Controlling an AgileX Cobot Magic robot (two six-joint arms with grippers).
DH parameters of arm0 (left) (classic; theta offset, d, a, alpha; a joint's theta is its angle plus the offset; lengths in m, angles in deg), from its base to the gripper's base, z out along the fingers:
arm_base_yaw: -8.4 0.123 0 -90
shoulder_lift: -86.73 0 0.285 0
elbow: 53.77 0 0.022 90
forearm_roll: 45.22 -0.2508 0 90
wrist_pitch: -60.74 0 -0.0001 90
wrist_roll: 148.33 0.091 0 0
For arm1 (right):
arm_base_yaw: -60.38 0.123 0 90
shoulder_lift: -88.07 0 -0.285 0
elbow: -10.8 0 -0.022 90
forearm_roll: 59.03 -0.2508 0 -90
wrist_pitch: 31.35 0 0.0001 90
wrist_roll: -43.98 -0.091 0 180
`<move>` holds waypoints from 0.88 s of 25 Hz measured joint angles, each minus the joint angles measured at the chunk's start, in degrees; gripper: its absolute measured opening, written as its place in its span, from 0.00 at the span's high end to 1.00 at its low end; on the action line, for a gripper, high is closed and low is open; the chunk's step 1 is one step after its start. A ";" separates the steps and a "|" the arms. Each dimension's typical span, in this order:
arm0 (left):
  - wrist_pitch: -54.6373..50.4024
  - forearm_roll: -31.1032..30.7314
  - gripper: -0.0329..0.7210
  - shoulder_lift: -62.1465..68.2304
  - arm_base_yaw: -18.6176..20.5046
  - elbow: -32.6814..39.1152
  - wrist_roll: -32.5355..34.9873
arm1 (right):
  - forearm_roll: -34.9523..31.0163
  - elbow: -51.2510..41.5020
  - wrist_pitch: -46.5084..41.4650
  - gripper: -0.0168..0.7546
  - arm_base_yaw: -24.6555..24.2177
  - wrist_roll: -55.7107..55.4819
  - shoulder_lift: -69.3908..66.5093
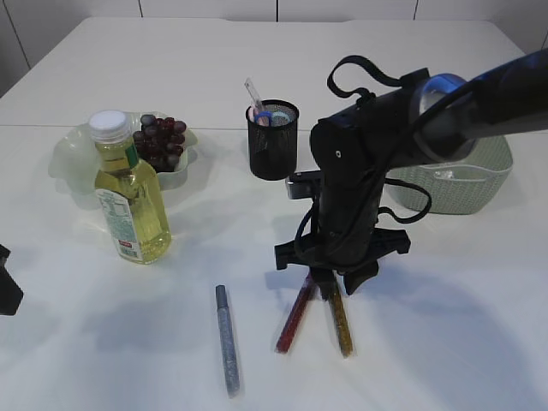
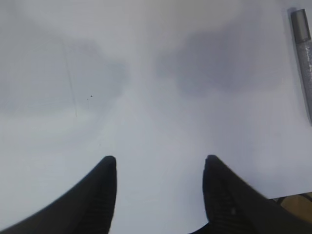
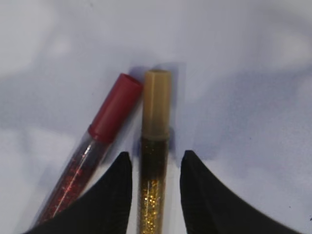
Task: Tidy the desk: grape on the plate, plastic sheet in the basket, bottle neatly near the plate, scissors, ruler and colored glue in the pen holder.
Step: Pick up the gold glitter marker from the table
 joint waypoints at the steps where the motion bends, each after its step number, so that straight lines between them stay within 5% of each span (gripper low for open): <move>1: -0.11 0.00 0.41 0.00 0.00 0.00 0.00 | 0.00 0.00 0.00 0.62 0.00 -0.14 -0.03; 22: -0.40 0.00 0.41 0.00 0.00 0.00 0.00 | 0.00 0.12 0.74 0.68 0.00 -0.14 -1.25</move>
